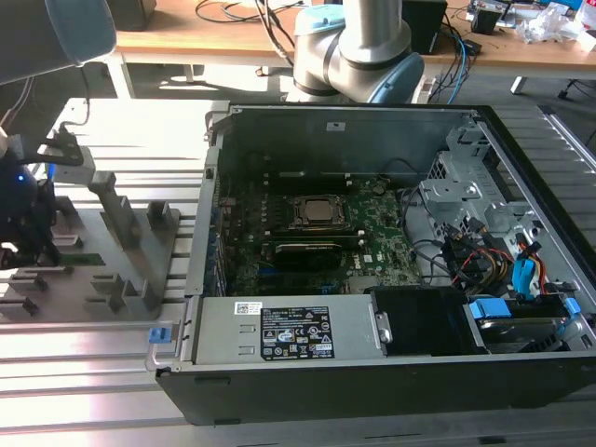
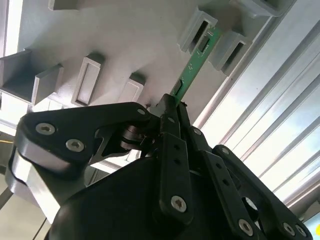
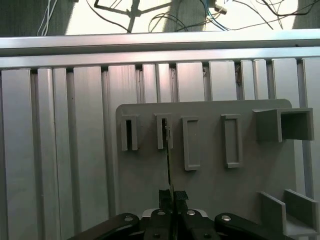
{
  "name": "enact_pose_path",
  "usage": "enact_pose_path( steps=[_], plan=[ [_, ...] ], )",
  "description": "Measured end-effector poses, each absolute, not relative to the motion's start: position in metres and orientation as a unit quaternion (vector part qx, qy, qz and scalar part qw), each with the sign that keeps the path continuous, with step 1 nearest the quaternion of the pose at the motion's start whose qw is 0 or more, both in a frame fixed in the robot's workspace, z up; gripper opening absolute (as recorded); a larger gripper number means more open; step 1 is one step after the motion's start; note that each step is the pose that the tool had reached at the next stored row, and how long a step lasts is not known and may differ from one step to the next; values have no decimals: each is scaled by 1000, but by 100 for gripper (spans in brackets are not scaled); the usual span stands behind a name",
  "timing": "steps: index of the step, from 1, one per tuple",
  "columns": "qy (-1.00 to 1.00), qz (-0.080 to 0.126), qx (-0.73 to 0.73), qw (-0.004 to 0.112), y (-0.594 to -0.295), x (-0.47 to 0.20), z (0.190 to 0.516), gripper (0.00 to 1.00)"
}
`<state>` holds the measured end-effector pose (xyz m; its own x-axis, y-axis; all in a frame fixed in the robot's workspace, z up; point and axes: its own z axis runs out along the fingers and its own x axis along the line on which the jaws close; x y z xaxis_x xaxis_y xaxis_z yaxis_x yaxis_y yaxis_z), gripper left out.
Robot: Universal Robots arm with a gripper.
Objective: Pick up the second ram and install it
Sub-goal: 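Pick up the second ram and move it above second insertion slot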
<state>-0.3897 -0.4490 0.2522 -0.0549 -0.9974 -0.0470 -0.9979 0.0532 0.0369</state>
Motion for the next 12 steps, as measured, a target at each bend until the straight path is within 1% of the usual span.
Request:
enact_pose_path(
  steps=[12],
  plan=[
    [726,30,-687,4,-449,-390,283,14]
  ],
)
